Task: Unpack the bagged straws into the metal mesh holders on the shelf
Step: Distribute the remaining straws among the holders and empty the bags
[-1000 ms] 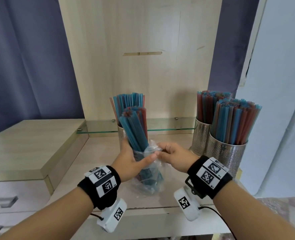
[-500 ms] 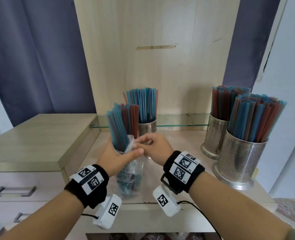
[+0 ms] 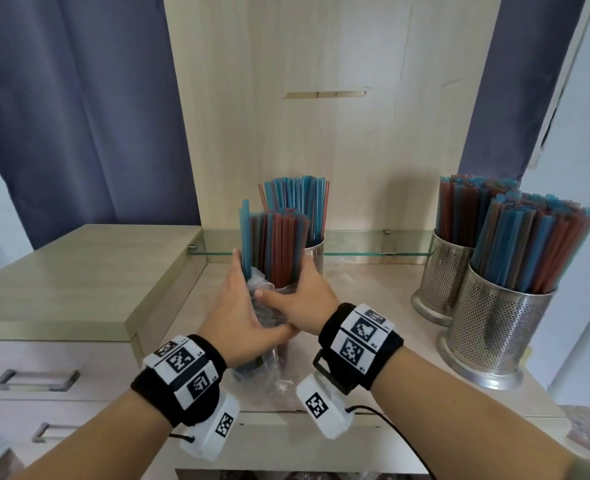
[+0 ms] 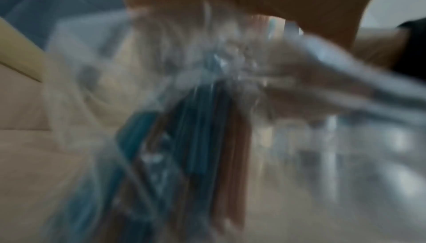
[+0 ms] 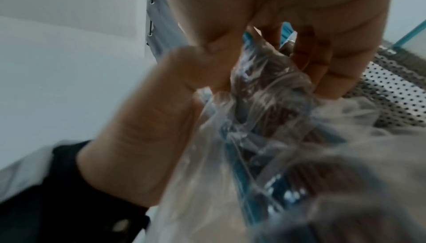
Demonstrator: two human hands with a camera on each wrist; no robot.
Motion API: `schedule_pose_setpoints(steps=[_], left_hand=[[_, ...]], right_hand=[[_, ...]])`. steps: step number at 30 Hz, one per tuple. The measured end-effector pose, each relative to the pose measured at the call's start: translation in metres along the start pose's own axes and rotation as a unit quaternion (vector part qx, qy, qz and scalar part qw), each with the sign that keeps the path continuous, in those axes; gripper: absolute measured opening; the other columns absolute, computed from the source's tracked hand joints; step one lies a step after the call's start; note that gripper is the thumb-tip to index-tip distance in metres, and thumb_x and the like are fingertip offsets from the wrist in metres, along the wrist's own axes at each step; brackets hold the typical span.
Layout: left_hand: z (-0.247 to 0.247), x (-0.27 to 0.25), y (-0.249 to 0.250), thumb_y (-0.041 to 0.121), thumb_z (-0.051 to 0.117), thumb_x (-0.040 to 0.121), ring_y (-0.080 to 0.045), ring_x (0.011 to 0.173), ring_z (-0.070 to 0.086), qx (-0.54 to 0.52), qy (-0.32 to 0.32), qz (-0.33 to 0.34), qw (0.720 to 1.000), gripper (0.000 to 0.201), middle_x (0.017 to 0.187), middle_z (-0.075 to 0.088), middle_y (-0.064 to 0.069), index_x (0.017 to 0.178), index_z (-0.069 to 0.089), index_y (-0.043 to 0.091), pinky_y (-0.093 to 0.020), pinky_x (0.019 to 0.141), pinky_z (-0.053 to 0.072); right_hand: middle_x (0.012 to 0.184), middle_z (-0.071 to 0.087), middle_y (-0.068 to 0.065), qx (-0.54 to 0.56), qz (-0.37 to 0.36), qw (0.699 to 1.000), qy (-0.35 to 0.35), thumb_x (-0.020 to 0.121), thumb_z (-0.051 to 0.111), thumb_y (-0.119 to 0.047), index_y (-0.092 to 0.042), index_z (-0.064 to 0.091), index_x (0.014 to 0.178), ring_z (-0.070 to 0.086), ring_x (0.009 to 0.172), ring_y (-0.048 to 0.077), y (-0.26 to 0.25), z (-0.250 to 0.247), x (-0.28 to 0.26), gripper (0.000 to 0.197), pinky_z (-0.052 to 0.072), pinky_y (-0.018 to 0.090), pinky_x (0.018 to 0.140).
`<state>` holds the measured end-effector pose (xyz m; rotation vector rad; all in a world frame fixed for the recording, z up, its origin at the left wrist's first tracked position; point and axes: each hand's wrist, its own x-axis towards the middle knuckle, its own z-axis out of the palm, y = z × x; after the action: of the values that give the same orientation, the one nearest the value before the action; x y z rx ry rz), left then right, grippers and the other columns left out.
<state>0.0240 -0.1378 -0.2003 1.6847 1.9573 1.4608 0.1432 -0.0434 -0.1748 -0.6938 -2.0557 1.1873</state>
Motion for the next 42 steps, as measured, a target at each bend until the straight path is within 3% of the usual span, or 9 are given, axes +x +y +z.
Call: schedule_pose_setpoints(steps=[5,9,11,15,20,28,32,37,42], left_hand=[[-0.003,0.012,-0.017,0.046,0.091,0.049,-0.010,0.114,0.062,-0.020,0.078,-0.066,0.995,0.148,0.130,0.058,0.005,0.148,-0.018,0.042,-0.047,0.103,0.047],[-0.020,0.024,-0.026,0.039,0.089,0.059,-0.009,0.101,0.064,0.081,0.101,-0.073,0.989,0.140,0.130,0.061,-0.004,0.150,-0.017,0.035,-0.040,0.101,0.049],[-0.025,0.030,-0.027,0.036,0.089,0.061,-0.013,0.097,0.065,0.114,0.107,-0.073,0.985,0.137,0.124,0.063,-0.005,0.151,-0.015,0.033,-0.040,0.099,0.050],[-0.018,0.043,-0.038,0.037,0.086,0.066,-0.014,0.085,0.066,0.143,0.097,-0.061,0.983,0.135,0.096,0.071,-0.006,0.151,-0.019,0.026,-0.031,0.101,0.047],[-0.001,0.054,-0.038,0.040,0.086,0.062,-0.019,0.118,0.057,0.092,0.146,-0.072,0.982,0.138,0.137,0.052,-0.016,0.150,-0.021,0.032,-0.019,0.103,0.026],[0.005,0.054,-0.035,0.020,0.084,0.072,0.000,0.137,0.026,0.015,0.195,-0.039,0.980,0.128,0.159,0.020,-0.008,0.153,-0.015,0.015,-0.011,0.108,0.016],[0.007,0.049,-0.027,0.008,0.081,0.076,0.030,0.091,0.039,-0.013,0.189,-0.015,0.982,0.120,0.109,0.047,0.014,0.152,-0.012,0.002,0.011,0.084,0.023],[0.010,0.050,-0.031,0.019,0.079,0.079,-0.009,0.121,0.049,0.006,0.121,-0.036,0.992,0.123,0.141,0.046,-0.005,0.152,-0.020,0.016,-0.017,0.099,0.033],[0.010,0.055,-0.040,0.021,0.079,0.079,-0.002,0.119,0.041,-0.006,0.107,-0.034,0.994,0.121,0.147,0.042,-0.003,0.153,-0.016,0.016,-0.019,0.101,0.031]], right_hand=[[0.119,0.062,-0.001,-0.024,0.054,0.987,-0.148,0.083,0.066,-0.030,-0.017,0.044,0.138,0.059,0.104,0.015,-0.020,-0.010,0.007,0.060,0.052,0.036,0.090],[0.107,0.061,-0.005,-0.076,0.012,0.995,0.068,0.087,0.064,-0.032,-0.022,0.054,0.118,0.060,0.102,0.014,-0.021,-0.034,0.018,0.034,0.050,0.029,0.087],[0.112,0.057,-0.002,-0.085,0.011,0.982,0.169,0.077,0.074,-0.042,-0.021,0.045,0.121,0.058,0.102,0.016,-0.013,-0.041,0.024,0.056,0.050,0.028,0.082],[0.144,0.041,0.009,-0.139,0.051,0.980,0.135,0.061,0.084,-0.056,-0.016,0.024,0.147,0.044,0.131,0.025,0.002,-0.045,0.041,0.113,0.042,0.042,0.107],[0.147,0.045,0.006,-0.064,0.031,0.995,0.074,0.061,0.091,-0.040,-0.014,0.015,0.152,0.048,0.129,0.017,0.015,-0.043,0.057,0.120,0.040,0.030,0.104],[0.131,0.058,-0.003,-0.072,0.014,0.995,0.066,0.063,0.090,-0.036,-0.015,0.036,0.141,0.056,0.105,0.007,0.026,-0.058,0.055,0.098,0.047,0.021,0.088],[0.129,0.058,-0.003,-0.098,0.024,0.991,0.083,0.066,0.089,-0.036,-0.013,0.036,0.141,0.054,0.103,0.007,0.034,-0.086,0.042,0.095,0.044,0.014,0.081],[0.131,0.055,-0.003,-0.144,0.048,0.985,0.079,0.064,0.087,-0.045,-0.015,0.031,0.144,0.054,0.117,0.014,0.036,-0.114,0.027,0.102,0.046,0.029,0.096],[0.144,0.041,0.010,-0.273,-0.161,0.910,0.266,0.074,0.075,-0.050,-0.011,0.025,0.150,0.035,0.136,0.025,-0.010,-0.093,0.002,0.099,0.031,0.039,0.113]])
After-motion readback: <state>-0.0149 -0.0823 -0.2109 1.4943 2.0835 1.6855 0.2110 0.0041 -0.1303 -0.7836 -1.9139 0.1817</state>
